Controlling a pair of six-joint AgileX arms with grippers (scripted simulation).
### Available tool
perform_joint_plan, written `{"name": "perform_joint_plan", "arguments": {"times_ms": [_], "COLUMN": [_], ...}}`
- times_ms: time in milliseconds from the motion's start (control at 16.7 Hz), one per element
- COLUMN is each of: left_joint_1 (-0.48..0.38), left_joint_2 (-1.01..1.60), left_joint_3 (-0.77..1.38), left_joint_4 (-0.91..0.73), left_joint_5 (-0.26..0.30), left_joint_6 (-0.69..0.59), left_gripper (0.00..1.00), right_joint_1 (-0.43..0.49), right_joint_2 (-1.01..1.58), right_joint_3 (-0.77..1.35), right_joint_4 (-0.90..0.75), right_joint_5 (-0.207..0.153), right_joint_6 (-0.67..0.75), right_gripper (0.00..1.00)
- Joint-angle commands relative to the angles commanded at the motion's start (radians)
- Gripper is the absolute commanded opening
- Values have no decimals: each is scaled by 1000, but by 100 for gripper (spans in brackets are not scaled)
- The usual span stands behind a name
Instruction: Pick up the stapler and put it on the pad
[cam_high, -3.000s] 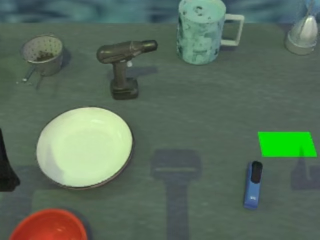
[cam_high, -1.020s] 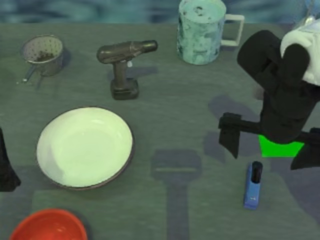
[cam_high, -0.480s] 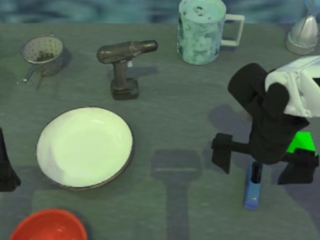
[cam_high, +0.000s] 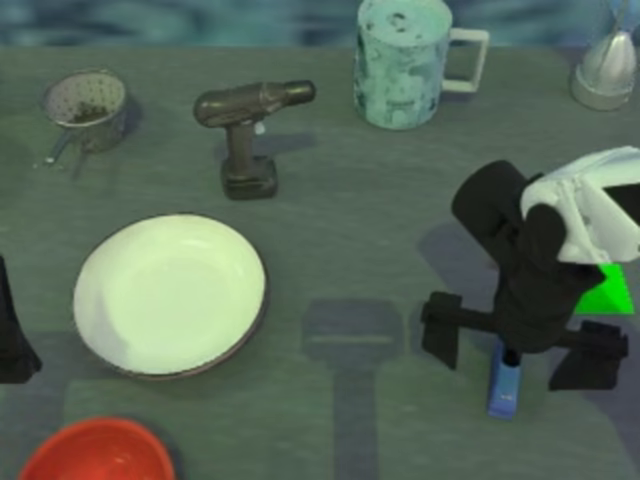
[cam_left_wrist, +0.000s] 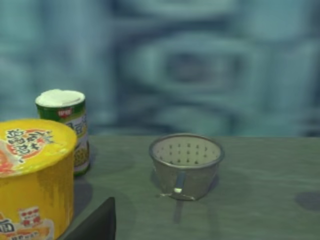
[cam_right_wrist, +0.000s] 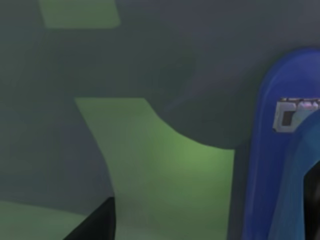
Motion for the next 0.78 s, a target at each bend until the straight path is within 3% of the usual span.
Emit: {"name": "perform_joint_plan", "arguments": {"times_ms": [780], "left_joint_1": [0], "left_joint_2": [0], "left_joint_3": [0], "left_joint_4": [0], "left_joint_5": [0], "left_joint_6": [0], "left_gripper": [100], "right_joint_1": [0], "right_joint_2": [0], "right_joint_3": [0], "right_joint_4": [0], "right_joint_5": [0], "right_joint_6": [0], "right_gripper": [2]}}
